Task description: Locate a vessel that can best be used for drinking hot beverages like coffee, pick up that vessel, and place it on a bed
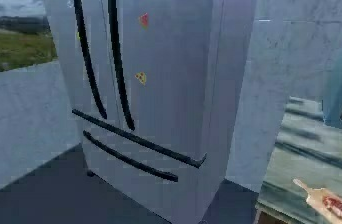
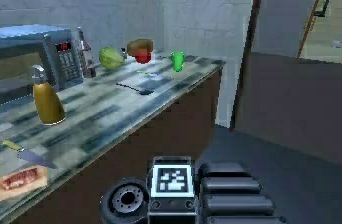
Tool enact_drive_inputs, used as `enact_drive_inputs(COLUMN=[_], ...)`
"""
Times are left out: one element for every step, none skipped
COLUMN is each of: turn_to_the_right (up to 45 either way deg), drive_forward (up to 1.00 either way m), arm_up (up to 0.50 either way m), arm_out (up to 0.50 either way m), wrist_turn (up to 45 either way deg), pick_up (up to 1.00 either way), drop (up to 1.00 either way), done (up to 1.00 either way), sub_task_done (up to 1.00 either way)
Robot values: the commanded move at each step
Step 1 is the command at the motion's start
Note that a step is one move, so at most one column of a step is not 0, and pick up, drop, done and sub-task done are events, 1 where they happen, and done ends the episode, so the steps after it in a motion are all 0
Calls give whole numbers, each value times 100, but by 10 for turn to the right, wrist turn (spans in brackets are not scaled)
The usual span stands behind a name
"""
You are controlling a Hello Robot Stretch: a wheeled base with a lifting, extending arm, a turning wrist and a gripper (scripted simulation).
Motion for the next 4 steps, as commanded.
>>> enact_drive_inputs(turn_to_the_right=[450, 450, 390, 0], drive_forward=[0, 0, 0, 100], arm_up=[0, 0, 0, 0], arm_out=[0, 0, 0, 0], wrist_turn=[0, 0, 0, 0], pick_up=[0, 0, 0, 0], drop=[0, 0, 0, 0], done=[0, 0, 0, 0], sub_task_done=[0, 0, 0, 0])
